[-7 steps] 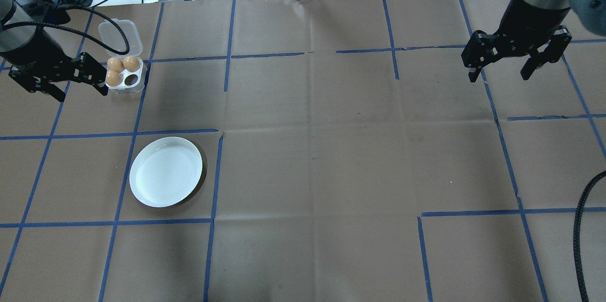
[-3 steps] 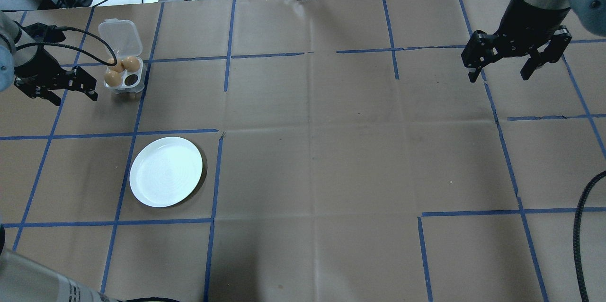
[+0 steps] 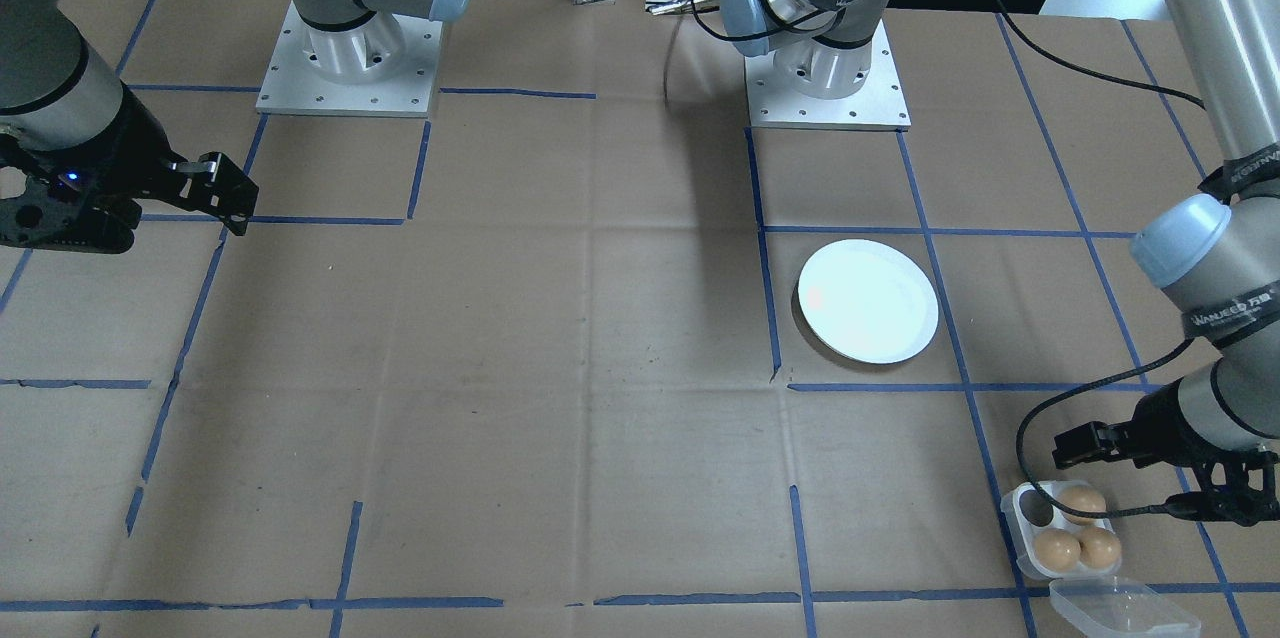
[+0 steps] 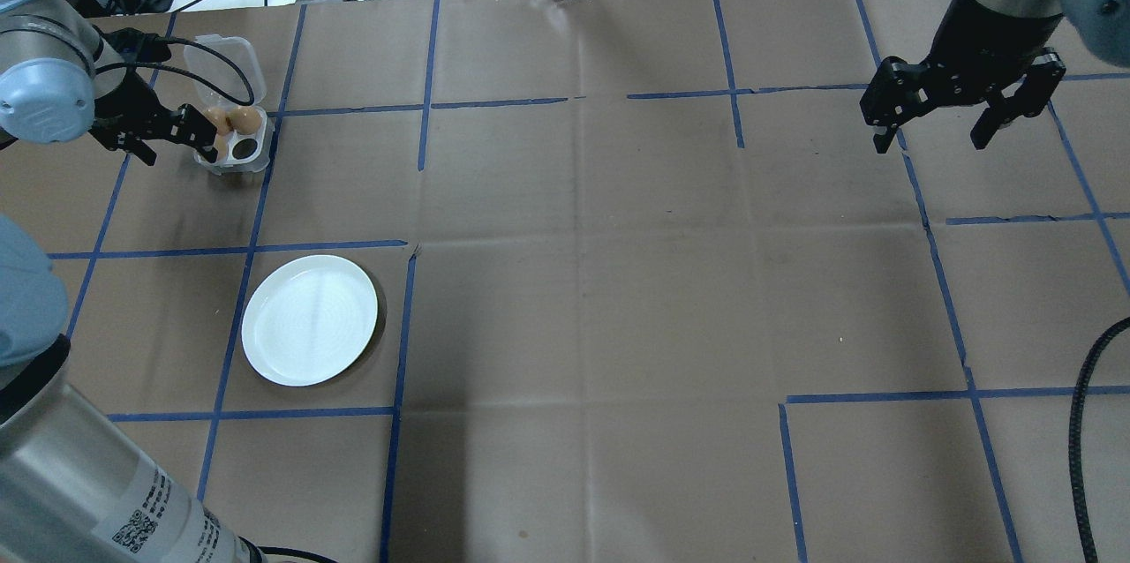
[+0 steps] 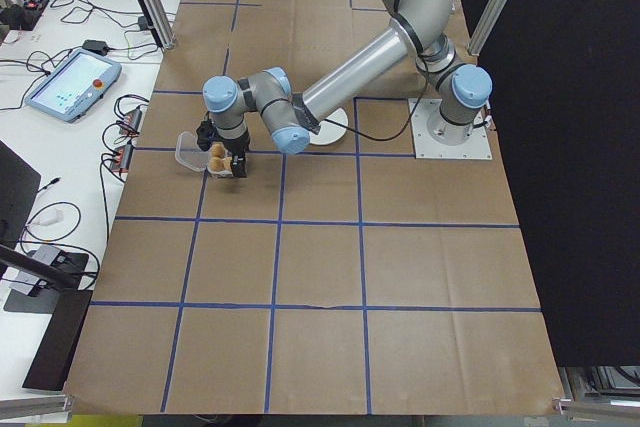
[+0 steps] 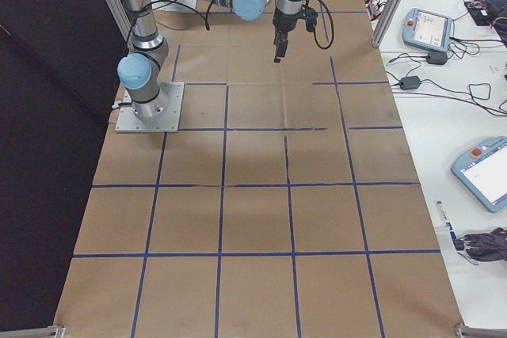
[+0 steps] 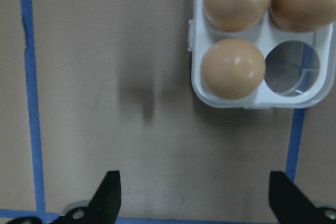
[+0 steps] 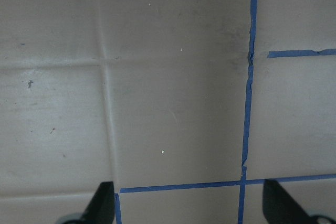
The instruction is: Place egg on plate
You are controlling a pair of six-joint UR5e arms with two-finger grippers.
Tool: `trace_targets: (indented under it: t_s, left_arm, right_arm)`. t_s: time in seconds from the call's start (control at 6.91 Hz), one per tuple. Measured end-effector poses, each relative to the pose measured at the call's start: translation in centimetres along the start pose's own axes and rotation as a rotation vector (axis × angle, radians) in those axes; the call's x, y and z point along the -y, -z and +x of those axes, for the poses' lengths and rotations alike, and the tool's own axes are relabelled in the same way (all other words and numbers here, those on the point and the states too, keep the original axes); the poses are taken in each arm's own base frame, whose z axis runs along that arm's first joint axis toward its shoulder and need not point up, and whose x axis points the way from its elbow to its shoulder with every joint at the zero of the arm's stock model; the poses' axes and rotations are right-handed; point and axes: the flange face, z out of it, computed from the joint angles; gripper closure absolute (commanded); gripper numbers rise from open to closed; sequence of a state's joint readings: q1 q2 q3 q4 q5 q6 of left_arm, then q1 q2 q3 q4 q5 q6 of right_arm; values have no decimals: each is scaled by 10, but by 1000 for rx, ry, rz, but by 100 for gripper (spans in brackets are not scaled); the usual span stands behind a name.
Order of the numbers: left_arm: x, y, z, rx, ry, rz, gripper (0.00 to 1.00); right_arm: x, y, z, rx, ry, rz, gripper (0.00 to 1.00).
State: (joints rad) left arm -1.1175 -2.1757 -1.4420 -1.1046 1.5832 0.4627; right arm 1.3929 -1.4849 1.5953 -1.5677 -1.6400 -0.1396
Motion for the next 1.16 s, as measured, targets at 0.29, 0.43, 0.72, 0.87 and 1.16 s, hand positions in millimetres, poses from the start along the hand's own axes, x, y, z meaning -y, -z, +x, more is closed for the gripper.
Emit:
trace_targets:
  t_s: [0.29,0.43,0.72,0.87,1.16]
  left_arm:
    - [11,-2,7,1,-16,7,0]
    - [15,-3,5,-1,-18,12,0]
    - [26,-4,0,1,-19,22,0]
    - [29,-8,-2,-1,-19,20,2]
    - [32,-17,-2,-9,-20,12,5]
  right_arm:
    - [0,0,0,0,0,0,0]
    - [0,0,0,0,0,0,0]
    - [0,0,0,0,0,0,0]
    - [0,0,0,0,0,0,0]
    - [0,0,0,0,0,0,0]
